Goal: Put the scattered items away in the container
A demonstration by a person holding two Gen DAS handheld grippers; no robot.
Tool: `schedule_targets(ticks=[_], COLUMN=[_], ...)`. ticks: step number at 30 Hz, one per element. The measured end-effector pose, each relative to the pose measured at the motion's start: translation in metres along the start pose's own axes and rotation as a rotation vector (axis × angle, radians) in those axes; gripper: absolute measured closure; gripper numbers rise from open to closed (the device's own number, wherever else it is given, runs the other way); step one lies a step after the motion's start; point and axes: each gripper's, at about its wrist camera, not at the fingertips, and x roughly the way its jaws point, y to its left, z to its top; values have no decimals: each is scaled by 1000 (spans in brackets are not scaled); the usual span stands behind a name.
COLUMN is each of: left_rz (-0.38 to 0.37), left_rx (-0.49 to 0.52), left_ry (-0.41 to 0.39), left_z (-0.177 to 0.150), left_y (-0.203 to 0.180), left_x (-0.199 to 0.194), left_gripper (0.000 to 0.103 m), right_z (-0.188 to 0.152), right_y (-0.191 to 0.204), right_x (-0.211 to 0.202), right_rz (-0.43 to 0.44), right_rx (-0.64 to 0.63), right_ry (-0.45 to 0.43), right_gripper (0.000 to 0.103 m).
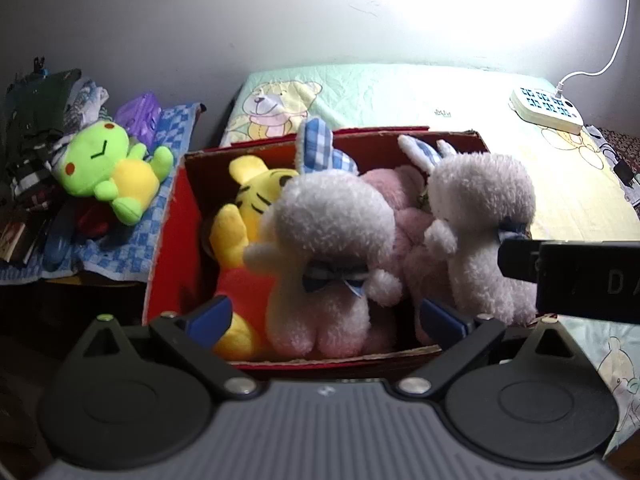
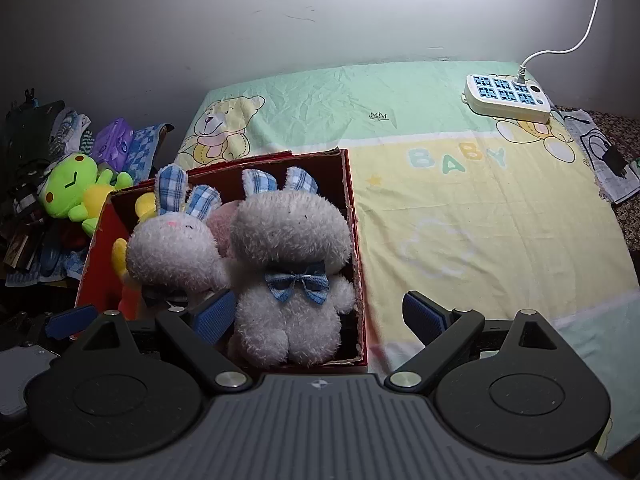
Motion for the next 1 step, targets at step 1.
schedule_targets(ticks=[1], left_rz=[-7], left_rx=[-3], left_ry=[-1], left_z=[1], left_y=[1], left_x=[0], left_gripper=[3], right_z=[1], right_y=[0], right_x=[0], right_rz=[0], right_rx=[1], right_ry=[-1], right_gripper=[10])
